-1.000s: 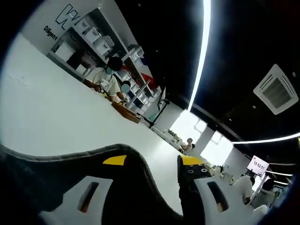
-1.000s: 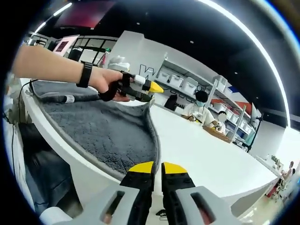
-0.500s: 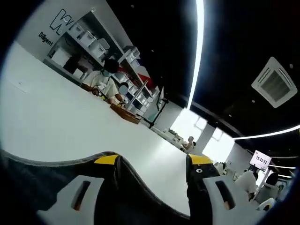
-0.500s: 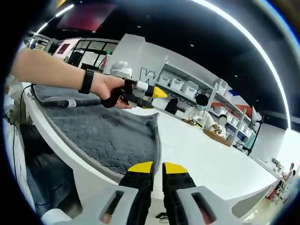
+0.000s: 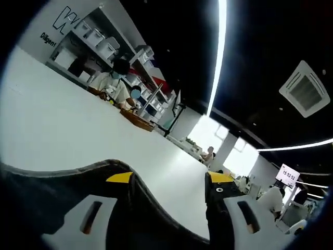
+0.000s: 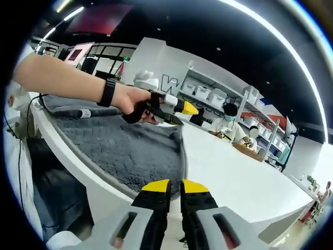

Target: Open the folded towel by lifting each exposed corner and separating the folded layers until the towel lies flat within the target outline without major curled edges

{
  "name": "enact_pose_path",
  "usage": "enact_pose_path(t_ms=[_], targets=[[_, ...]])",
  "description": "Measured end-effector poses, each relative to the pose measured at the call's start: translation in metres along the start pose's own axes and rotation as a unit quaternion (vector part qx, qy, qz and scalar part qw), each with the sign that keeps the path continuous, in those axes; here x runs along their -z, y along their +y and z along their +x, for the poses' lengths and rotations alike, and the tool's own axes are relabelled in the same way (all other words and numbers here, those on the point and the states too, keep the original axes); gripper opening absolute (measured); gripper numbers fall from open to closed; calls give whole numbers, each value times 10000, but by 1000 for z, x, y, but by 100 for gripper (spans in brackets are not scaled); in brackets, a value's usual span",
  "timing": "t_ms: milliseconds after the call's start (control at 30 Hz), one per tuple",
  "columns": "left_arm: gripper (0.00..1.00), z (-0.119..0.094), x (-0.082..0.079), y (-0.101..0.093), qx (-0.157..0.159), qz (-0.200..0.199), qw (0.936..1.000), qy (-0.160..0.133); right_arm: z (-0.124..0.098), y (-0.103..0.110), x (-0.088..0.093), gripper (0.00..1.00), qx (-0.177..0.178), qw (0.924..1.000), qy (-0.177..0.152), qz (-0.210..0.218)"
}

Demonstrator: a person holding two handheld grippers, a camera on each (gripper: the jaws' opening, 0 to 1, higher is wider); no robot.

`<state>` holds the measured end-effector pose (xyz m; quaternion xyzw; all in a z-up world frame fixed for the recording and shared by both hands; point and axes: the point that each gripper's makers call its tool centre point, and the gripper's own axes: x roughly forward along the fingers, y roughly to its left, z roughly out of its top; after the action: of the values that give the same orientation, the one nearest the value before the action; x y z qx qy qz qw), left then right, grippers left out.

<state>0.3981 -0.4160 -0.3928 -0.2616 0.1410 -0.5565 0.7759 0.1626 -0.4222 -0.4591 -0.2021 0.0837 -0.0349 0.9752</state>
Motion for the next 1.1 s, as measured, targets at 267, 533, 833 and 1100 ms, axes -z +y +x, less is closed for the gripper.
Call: enact_pose_path(t_ms=[267, 533, 833, 1100], targets=[[52, 9, 4, -3, 62, -108, 9999, 2, 1, 9, -3, 6, -202, 9997, -95, -55], [58, 20, 21, -2, 53, -103, 9997, 221, 4, 6, 8, 7, -209, 9997, 95, 56], [59, 25, 34, -4, 52, -87, 9991, 413, 4, 1, 14, 7, -185, 9994, 167, 223], [58, 29, 42, -3, -12, -78, 9985, 540, 3, -3, 16, 18, -122, 9994, 207, 255]])
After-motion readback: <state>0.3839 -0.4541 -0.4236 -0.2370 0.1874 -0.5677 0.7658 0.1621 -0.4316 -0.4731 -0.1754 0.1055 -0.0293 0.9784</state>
